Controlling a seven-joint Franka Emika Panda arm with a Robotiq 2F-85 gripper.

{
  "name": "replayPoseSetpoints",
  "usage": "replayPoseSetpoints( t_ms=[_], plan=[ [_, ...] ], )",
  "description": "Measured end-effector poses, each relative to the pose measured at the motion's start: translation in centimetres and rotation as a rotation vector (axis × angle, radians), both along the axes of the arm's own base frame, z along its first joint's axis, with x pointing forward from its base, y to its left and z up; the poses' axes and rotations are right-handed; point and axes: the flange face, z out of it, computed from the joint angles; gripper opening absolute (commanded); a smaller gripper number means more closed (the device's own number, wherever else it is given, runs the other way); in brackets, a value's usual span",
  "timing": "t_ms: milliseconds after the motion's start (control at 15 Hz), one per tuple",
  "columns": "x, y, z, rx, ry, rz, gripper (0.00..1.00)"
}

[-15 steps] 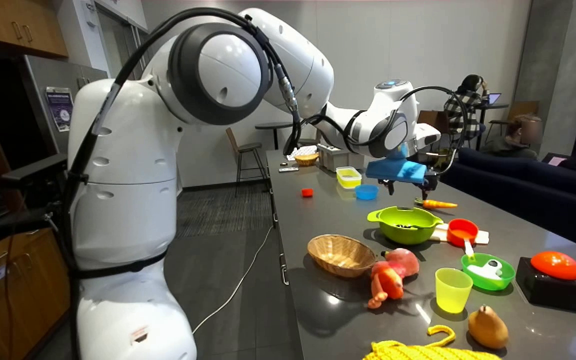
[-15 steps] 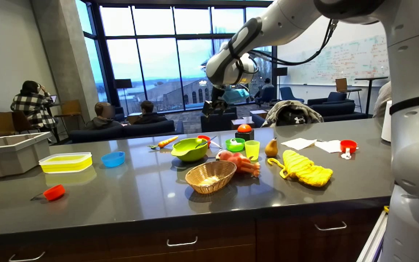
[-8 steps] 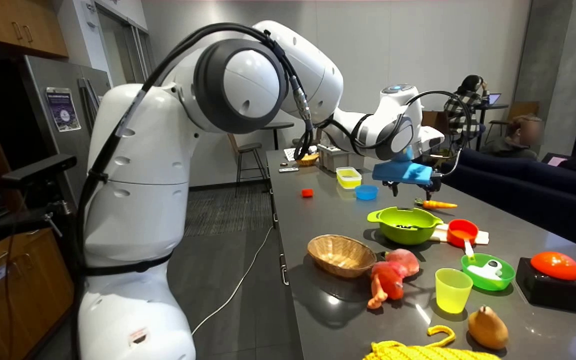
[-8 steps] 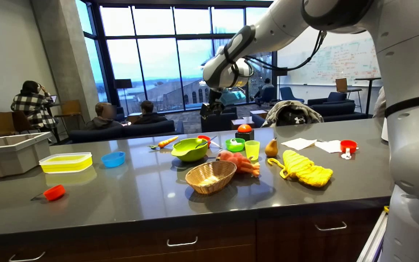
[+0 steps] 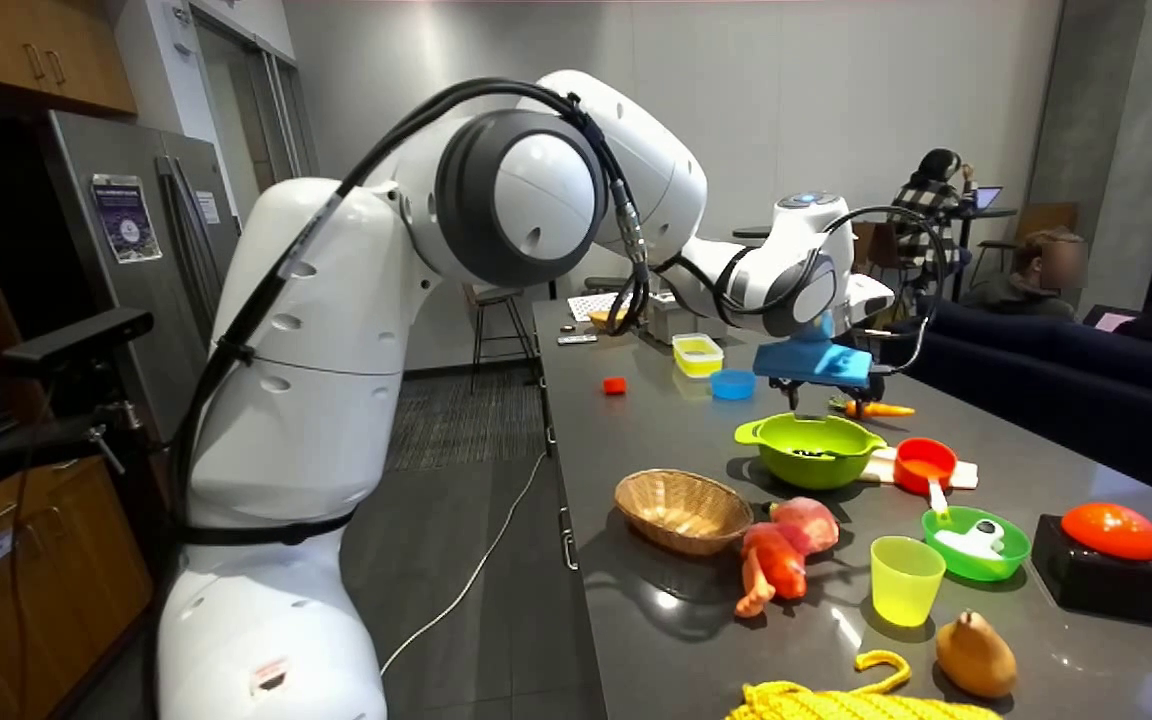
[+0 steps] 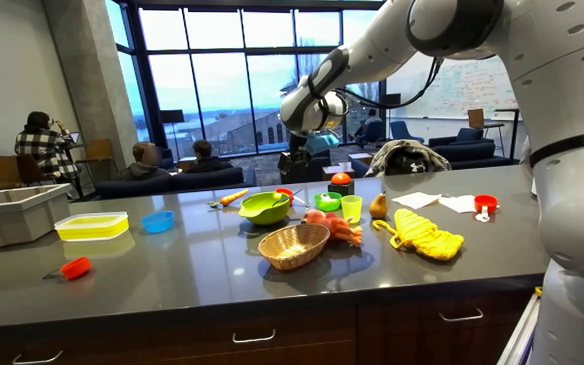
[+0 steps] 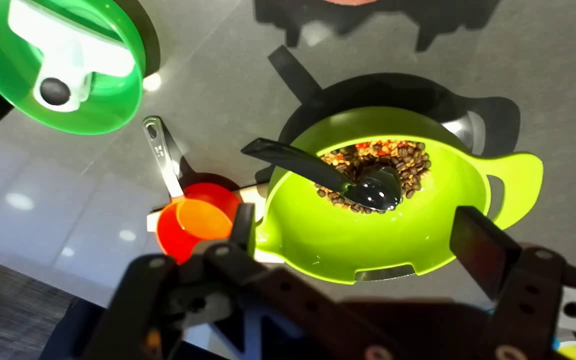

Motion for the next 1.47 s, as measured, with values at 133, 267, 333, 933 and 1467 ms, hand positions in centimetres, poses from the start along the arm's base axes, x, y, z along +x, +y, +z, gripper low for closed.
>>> replayPoseSetpoints(
  t_ms=[133, 267, 333, 933, 1467],
  plan=[
    [0.1, 0.1, -0.4, 0.002, 0.007, 0.002, 1.00],
    [0.1, 0.0, -0.8, 0.005, 0.013, 0.002, 1.00],
    [0.1, -0.1, -1.0, 0.005, 0.016, 0.002, 1.00],
    [0.1, -0.2, -1.9, 0.043, 0.049, 0.011, 1.00],
    [0.3, -0.5, -2.5, 0.015, 0.052, 0.017, 1.00]
  ],
)
